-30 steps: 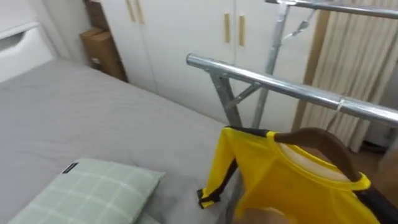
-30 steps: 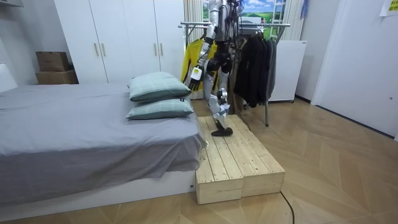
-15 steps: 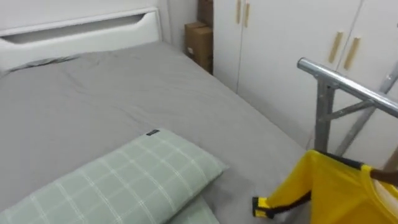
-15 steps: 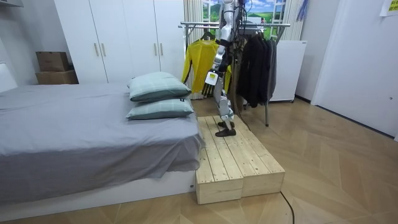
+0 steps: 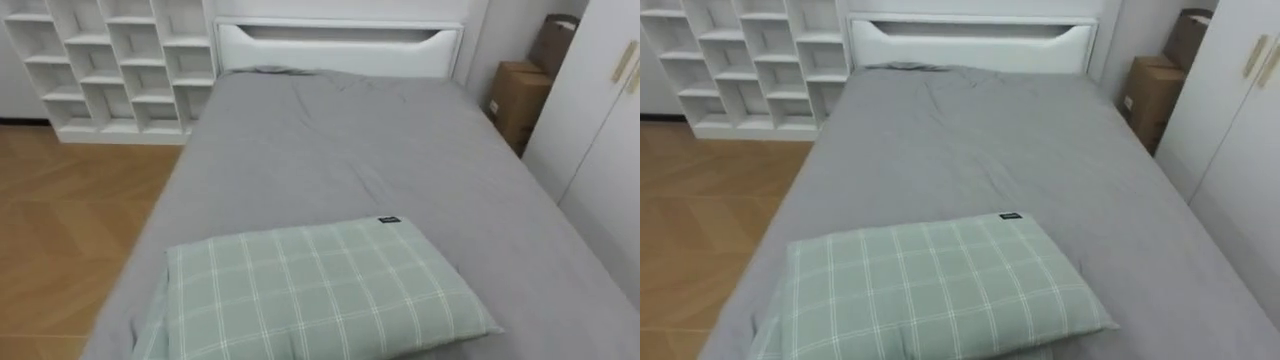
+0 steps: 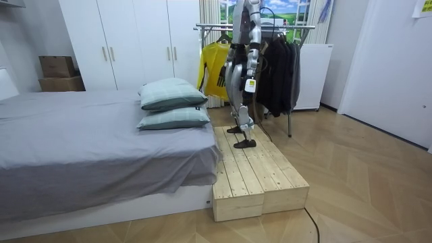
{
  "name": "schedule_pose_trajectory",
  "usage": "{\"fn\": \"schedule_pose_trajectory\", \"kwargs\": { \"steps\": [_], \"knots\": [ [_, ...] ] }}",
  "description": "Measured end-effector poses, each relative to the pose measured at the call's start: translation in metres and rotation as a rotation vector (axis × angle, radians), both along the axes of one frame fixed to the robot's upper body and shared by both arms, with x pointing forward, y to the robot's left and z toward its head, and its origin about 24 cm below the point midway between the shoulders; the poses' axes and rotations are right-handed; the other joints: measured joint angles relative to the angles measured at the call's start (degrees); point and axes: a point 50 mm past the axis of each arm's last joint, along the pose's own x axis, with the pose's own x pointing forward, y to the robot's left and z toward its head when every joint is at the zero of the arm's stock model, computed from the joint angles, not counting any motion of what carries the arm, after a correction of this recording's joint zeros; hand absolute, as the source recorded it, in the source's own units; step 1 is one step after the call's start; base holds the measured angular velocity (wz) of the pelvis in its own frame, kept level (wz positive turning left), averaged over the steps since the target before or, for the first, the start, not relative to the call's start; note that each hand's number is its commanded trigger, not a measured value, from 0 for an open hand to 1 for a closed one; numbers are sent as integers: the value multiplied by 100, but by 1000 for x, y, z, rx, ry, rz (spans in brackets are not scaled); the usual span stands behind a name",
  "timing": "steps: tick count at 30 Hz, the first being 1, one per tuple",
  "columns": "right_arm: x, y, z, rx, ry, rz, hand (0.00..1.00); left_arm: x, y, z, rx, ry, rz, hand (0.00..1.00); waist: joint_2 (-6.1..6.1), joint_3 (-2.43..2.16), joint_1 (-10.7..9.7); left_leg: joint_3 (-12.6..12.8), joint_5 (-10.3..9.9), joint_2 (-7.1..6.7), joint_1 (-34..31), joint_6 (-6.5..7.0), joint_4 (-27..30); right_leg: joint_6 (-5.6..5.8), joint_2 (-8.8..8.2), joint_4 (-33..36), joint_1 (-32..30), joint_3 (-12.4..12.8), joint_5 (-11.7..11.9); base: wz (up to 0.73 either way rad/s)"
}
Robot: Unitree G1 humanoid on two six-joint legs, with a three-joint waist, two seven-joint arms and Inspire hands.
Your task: Hang clothes
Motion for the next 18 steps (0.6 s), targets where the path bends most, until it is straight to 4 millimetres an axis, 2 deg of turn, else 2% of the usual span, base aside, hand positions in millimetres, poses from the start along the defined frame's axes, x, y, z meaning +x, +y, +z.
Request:
{"fn": "schedule_pose_trajectory", "kwargs": {
  "steps": [4, 8, 10, 12, 14, 15, 18],
  "knots": [
    [2, 3, 0, -7, -7, 42, 0, 2, 3, 1, 9, -13, -4, 0, -56, 14, 27, -49, 4, -6, -35, -7, 11, -2, 25, -83, 36, 60, -3, 8],
    [1, 5, -1, -3, -8, 50, 0, 11, 6, 2, 39, -24, -42, 0, -139, 28, 11, -243, 28, -40, -161, -45, 55, -32, 34, -84, 33, 9, -39, 26],
    [0, 5, -1, 1, -10, 38, 0, 16, 9, 3, 61, -35, -82, 0, -164, 16, -53, -340, 24, -53, -325, -69, 206, -47, 48, -86, 34, -85, -126, 39],
    [0, 5, -1, 3, -16, 29, 0, 23, 10, 4, 86, -44, -117, 0, -179, 5, -152, -288, 4, -70, -539, -90, 387, -38, 43, -97, 20, -173, -266, 56],
    [-3, 5, -1, 5, -15, 14, 0, 28, 10, 4, 97, -50, -149, 0, -169, -3, -211, -109, -2, -48, -692, -100, 509, -45, 37, -88, 8, -282, -350, 54],
    [-5, 4, -1, 9, -16, -5, 0, 30, 10, 4, 105, -50, -174, 0, -129, -5, -253, -81, -1, -31, -736, -103, 541, -49, 36, -79, 12, -352, -361, 25],
    [-6, 3, -1, 28, -39, -67, 0, 30, 4, 3, 95, -49, -195, 0, -1, -12, -267, -80, 2, -44, -727, -102, 524, -46, 28, -86, 15, -351, -360, 6]
  ]
}}
